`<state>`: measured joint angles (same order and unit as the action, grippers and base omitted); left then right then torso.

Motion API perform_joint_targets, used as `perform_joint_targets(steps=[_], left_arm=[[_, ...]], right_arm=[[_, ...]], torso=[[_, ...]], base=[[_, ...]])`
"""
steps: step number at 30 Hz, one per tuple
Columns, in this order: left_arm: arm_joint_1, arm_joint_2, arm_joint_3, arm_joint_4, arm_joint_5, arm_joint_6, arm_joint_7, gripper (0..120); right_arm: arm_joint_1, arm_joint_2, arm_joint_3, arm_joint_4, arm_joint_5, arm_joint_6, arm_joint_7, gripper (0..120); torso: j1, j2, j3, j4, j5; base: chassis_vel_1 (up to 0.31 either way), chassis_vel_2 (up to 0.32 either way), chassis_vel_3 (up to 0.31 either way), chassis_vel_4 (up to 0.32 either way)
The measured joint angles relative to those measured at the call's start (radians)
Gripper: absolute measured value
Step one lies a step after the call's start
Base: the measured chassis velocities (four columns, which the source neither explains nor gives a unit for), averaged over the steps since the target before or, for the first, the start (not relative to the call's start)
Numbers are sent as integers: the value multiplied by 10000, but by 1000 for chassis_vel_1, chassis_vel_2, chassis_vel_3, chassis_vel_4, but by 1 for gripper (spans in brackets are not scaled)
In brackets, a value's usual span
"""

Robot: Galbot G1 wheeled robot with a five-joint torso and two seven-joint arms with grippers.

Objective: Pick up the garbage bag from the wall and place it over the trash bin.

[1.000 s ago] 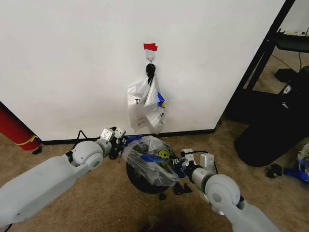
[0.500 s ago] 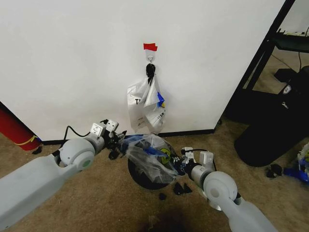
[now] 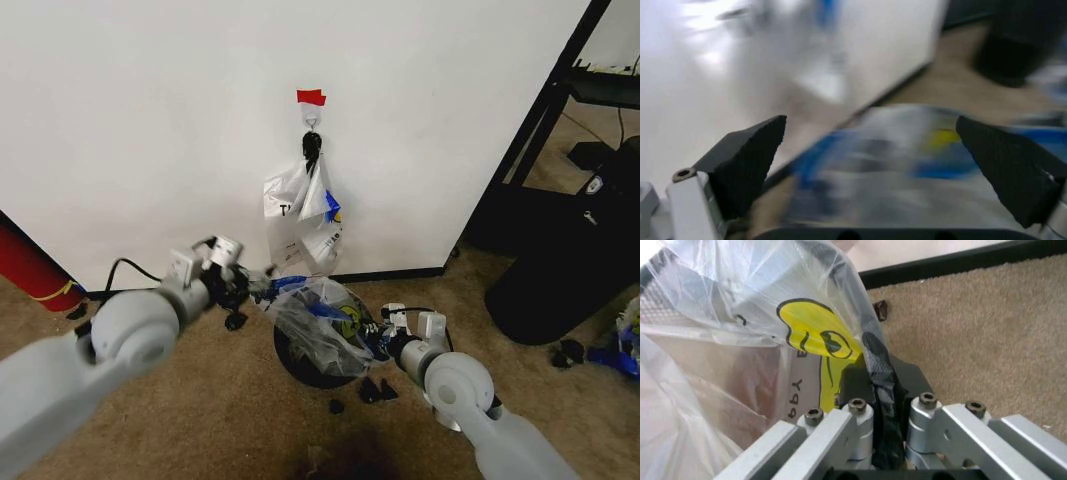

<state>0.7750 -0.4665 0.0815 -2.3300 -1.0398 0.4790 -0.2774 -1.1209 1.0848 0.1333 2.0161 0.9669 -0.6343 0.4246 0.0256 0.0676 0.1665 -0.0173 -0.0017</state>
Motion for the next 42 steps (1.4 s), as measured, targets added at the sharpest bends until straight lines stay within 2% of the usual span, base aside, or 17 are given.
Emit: perform_joint_targets(steps=[2,6,11,18,25,26,29,31,36,38,42], left_arm=[[-66,-57,366,-360,221,0,613,100],[-456,-209,793,-355,453,145,1098,100],[-1696,-656,2370,350,1008,386,1521,99],[-2008,-845,2992,714,1080,455,1627,90],[-1987,-1026,3261,982,1118,225,1336,59],[-1987,-1026,3261,982,1118,225,1336,59],[-1991,-1044,3215,970,919,168,1110,49],[-1956,-1061,3146,914,744,145,946,38],[-1855,-1043,3084,861,746,75,893,24],[-1782,-1049,3064,866,792,14,853,13],[-1693,-1056,3053,905,908,-76,811,1]], right_arm=[[8,-51,-20,52,-36,-35,-1,1],[16,-76,-37,119,-62,-69,2,1],[-81,-121,23,262,-51,-106,14,1],[-69,-44,37,231,-42,-112,25,1],[94,62,-66,206,58,-138,90,1],[94,62,-66,206,58,-138,90,1],[94,64,-74,206,84,-155,102,1],[92,77,-79,206,121,-162,130,1],[85,119,-91,206,141,-184,157,1],[64,141,-108,212,149,-202,179,1],[43,157,-110,226,174,-212,210,1]], torso=[[0,0,0,-1,-2],[0,0,0,-2,-3],[0,0,1,-5,-4],[0,0,1,0,-2],[0,0,1,-1,-3],[0,0,1,-1,-3],[0,0,2,-1,-2],[1,0,1,-3,-2],[0,0,1,-2,-3],[0,0,1,-2,-2],[1,0,1,-2,-3]], base=[[0,0,0,0],[0,0,0,0],[0,0,0,0],[0,0,0,0],[0,0,0,0],[0,0,0,0],[0,0,0,0],[0,0,0,0],[0,0,0,0],[0,0,0,0],[0,0,0,0]])
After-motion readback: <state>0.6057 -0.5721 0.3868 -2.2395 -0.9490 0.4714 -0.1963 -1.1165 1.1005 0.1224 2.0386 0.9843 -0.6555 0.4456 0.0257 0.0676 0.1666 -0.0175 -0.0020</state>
